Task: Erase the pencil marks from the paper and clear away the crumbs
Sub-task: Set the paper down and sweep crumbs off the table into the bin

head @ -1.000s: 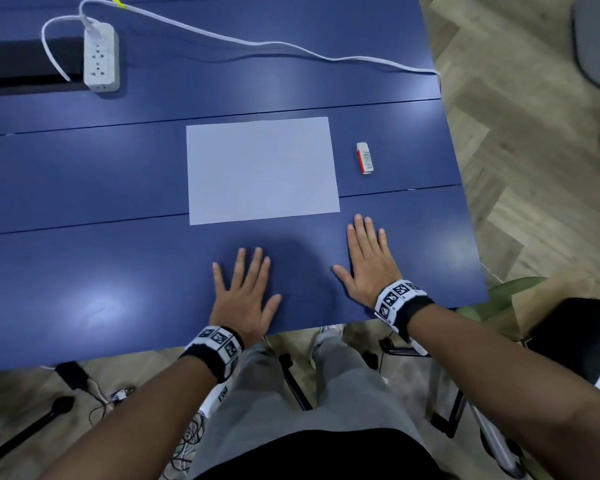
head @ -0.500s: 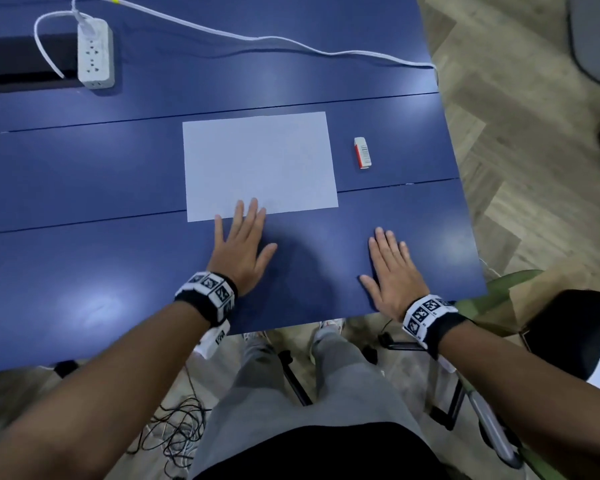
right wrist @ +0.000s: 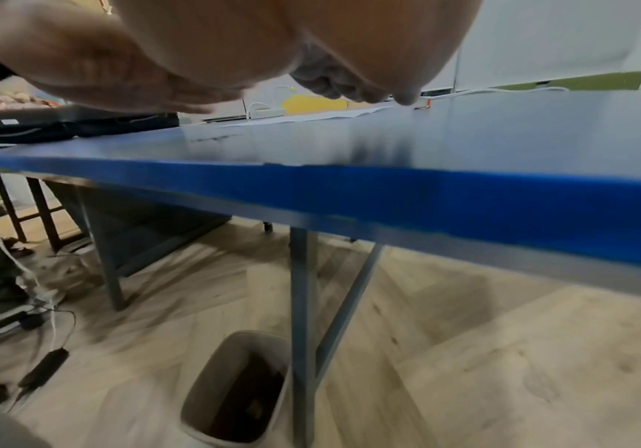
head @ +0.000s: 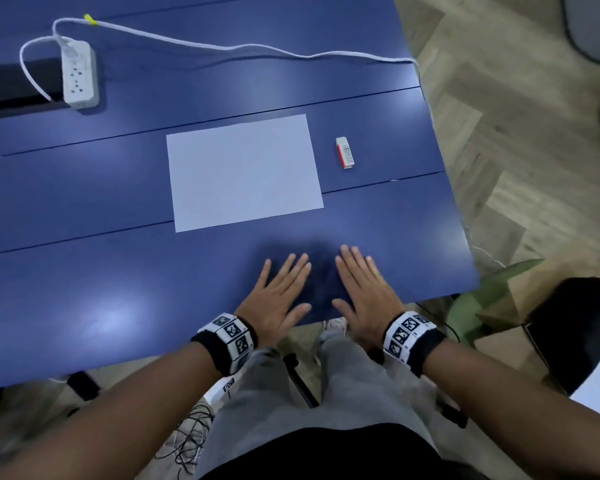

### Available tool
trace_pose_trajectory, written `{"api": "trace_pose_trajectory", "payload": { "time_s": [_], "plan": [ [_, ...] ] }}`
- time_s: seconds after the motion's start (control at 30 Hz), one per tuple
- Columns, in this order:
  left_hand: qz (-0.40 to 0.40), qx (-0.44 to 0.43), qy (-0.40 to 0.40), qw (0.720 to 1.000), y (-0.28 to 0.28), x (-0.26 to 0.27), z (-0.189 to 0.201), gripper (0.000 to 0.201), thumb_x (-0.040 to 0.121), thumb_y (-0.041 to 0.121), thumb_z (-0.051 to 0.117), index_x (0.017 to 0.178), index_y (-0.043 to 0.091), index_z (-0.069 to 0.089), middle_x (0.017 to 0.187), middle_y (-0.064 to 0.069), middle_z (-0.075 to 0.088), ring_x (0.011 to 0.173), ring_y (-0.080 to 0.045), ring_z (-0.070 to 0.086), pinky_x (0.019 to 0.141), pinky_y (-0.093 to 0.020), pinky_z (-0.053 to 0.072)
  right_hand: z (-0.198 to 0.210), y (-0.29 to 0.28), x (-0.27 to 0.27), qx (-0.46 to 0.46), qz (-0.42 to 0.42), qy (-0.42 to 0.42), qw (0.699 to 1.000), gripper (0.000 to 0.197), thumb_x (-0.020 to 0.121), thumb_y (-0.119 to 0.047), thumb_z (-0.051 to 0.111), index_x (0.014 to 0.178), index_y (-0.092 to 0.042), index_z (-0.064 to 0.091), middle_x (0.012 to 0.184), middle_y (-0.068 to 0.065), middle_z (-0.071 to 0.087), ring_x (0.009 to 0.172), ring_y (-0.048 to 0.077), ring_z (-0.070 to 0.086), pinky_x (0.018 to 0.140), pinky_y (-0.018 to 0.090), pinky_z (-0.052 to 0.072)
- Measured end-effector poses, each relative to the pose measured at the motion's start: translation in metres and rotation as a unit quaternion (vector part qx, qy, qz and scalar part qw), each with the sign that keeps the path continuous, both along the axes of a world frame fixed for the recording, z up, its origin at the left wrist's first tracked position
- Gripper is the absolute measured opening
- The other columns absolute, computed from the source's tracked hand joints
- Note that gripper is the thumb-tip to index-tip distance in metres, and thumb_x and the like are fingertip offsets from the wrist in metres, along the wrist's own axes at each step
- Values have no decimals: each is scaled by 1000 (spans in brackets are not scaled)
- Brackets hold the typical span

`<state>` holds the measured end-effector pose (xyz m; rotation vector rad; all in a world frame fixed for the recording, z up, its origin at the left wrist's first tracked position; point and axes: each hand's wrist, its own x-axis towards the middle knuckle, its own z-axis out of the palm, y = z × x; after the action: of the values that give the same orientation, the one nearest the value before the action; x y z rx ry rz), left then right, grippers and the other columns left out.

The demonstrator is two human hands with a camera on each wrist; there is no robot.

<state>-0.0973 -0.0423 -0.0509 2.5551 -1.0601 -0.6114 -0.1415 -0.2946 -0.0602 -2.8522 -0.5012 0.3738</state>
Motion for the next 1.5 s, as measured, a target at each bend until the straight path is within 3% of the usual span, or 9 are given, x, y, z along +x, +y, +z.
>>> {"api": "trace_pose_trajectory", "payload": {
  "time_s": [0.17, 0.53, 0.67, 0.77, 0.87, 1.03, 1.2, 1.37, 1.5],
  "plan": [
    [305, 64, 14, 950, 30, 7, 0, 80, 96, 60, 9, 162, 14, 8, 170, 0, -5, 155, -20, -14, 120, -61, -6, 3, -14, 34, -31, 5, 29, 999, 77, 98, -53, 26, 153, 0, 15, 162, 17, 6, 150, 32, 2, 121, 50, 11],
    [126, 123, -13, 984, -3, -48, -20, 70, 107, 50, 5, 158, 5, 21, 168, -11, 15, 155, -30, 9, 113, -74, 19, -11, 38, 17, -10, 138, 10, 990, 79, 99, -58, 25, 153, -1, 17, 162, 17, 4, 150, 32, -1, 120, 52, 10],
    [123, -34, 56, 990, 14, -34, -6, 69, 105, 53, 4, 160, 11, 3, 169, -1, 2, 155, -9, -7, 125, -54, 0, -9, 34, 11, 23, 124, -15, 992, 75, 98, -52, 29, 153, -2, 18, 162, 15, 9, 150, 30, 7, 121, 46, 10],
    [244, -146, 62, 957, 34, -16, 8, 63, 103, 38, 32, 159, 10, 25, 164, -2, 28, 151, -9, 22, 125, -35, 13, 3, 26, 10, 72, -4, -49, 996, 68, 98, -45, 34, 150, -1, 27, 160, 16, 20, 149, 30, 14, 121, 43, 13],
    [376, -231, 58, 895, 48, -9, 27, 29, 100, 26, 49, 121, 15, 67, 110, 5, 74, 101, -4, 69, 94, -30, 54, 17, 26, -9, 144, -151, -106, 972, 51, 95, -38, 43, 132, -6, 54, 133, 12, 56, 124, 30, 51, 106, 43, 41],
    [321, -177, 157, 917, 80, -41, 37, 21, 98, 18, 62, 78, 19, 69, 62, 9, 65, 49, -5, 56, 58, -36, 54, 28, 62, -58, 106, -219, 89, 966, 26, 91, -43, 49, 89, -21, 62, 83, -3, 66, 82, 24, 62, 70, 35, 49],
    [197, 47, 255, 946, 99, -75, 2, 13, 93, 34, 67, 100, 23, 71, 91, 6, 72, 87, -14, 68, 81, -30, 53, -12, 103, -57, -27, -159, 269, 949, 36, 92, -43, 48, 107, -15, 65, 108, 10, 67, 100, 31, 62, 86, 32, 46],
    [231, 165, 279, 917, 100, -70, -68, 53, 99, 47, 55, 142, 15, 54, 149, -4, 51, 136, -24, 48, 108, -24, 33, -74, 124, -43, -36, -186, 299, 935, 49, 92, -42, 53, 132, -12, 51, 134, 14, 55, 120, 34, 54, 100, 43, 46],
    [296, 183, 266, 899, 88, -63, -111, 54, 102, 43, 52, 145, 11, 48, 156, -12, 43, 141, -30, 41, 110, -32, 32, -118, 133, -26, -59, -153, 289, 943, 45, 89, -24, 60, 132, -11, 54, 138, 14, 52, 124, 34, 53, 99, 40, 46]
  ]
}}
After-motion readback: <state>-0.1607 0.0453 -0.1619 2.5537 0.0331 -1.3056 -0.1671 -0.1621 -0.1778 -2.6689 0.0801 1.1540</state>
